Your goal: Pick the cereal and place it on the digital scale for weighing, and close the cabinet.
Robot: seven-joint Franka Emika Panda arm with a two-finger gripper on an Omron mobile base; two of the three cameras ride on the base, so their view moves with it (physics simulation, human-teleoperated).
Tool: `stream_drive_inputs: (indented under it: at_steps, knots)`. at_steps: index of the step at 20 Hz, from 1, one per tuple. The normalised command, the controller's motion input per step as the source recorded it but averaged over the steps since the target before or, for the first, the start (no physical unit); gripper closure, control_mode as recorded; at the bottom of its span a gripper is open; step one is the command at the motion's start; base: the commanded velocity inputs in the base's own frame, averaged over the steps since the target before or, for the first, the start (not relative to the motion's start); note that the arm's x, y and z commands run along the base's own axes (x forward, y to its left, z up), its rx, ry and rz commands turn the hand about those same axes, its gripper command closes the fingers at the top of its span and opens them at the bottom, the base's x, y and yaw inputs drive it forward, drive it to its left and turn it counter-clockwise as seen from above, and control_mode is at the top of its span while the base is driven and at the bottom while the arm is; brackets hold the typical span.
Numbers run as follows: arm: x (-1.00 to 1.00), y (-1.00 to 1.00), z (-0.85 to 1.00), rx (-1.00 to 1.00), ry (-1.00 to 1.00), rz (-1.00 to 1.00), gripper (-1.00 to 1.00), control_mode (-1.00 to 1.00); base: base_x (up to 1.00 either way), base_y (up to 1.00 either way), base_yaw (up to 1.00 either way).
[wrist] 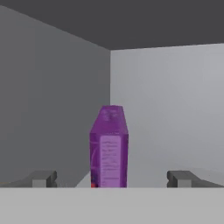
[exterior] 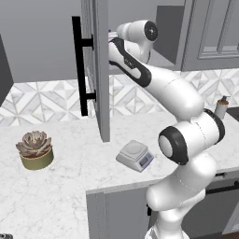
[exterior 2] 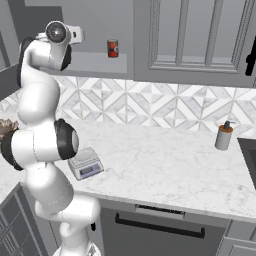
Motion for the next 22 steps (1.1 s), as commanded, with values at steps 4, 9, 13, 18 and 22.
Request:
stream_drive_inputs:
  at_steps: [4,9,13,18,22]
  knots:
    - [0.27,0.09,0.00,0.00,0.00,-0.01,-1.00,-1.00,0.00,0.00,0.00]
    - [0.26,0.03,0.00,0.00,0.00,0.00,-1.00,-1.00,0.00,0.00,0.00]
    - [0.30,0.00,0.00,0.00,0.00,0.00,1.00,-1.00,0.00,0.00,0.00]
    - [0.35,0.09,0.00,0.00,0.00,0.00,1.00,-1.00,0.00,0.00,0.00]
    - [0.13,0.37,-0.04,0.00,-0.01,-0.01,1.00,-1.00,0.00,0.00,0.00]
